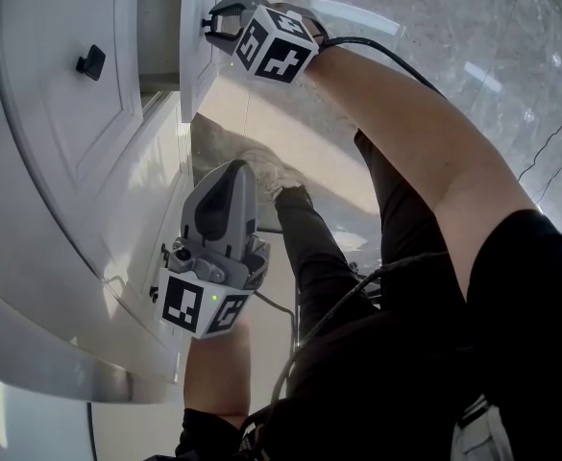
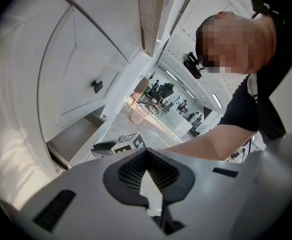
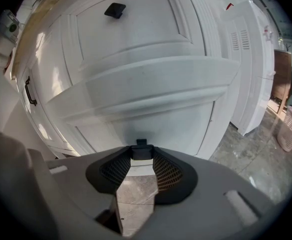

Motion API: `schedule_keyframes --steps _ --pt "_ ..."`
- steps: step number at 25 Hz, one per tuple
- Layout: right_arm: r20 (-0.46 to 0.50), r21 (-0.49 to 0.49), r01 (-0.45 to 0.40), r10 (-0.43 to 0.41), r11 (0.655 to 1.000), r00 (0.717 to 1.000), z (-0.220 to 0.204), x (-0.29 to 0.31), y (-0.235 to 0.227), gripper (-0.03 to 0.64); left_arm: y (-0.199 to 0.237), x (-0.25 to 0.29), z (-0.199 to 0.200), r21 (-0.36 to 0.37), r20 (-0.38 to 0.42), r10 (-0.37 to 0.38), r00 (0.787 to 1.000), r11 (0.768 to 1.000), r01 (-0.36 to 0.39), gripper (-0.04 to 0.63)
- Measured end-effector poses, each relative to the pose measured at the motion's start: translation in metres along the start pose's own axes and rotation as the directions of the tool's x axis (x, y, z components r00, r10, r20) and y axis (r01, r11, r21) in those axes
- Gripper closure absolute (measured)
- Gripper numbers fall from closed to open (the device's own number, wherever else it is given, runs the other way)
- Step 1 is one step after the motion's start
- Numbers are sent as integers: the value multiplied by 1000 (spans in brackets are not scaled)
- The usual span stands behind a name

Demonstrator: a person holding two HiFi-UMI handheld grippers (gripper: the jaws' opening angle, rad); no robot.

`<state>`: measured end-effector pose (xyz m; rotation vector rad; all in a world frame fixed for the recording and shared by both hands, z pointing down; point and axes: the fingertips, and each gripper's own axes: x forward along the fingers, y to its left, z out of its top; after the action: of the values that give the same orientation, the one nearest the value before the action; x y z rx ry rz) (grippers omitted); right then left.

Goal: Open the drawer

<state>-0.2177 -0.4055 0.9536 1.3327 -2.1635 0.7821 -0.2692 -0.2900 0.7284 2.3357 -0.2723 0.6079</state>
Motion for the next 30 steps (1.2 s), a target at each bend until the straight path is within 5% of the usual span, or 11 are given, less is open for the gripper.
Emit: schedule_keyframes --steps 30 --pt "-10 41 28 -27 999 1000 -37 -40 -1 482 -12 1 3 1 4 -21 1000 1000 21 604"
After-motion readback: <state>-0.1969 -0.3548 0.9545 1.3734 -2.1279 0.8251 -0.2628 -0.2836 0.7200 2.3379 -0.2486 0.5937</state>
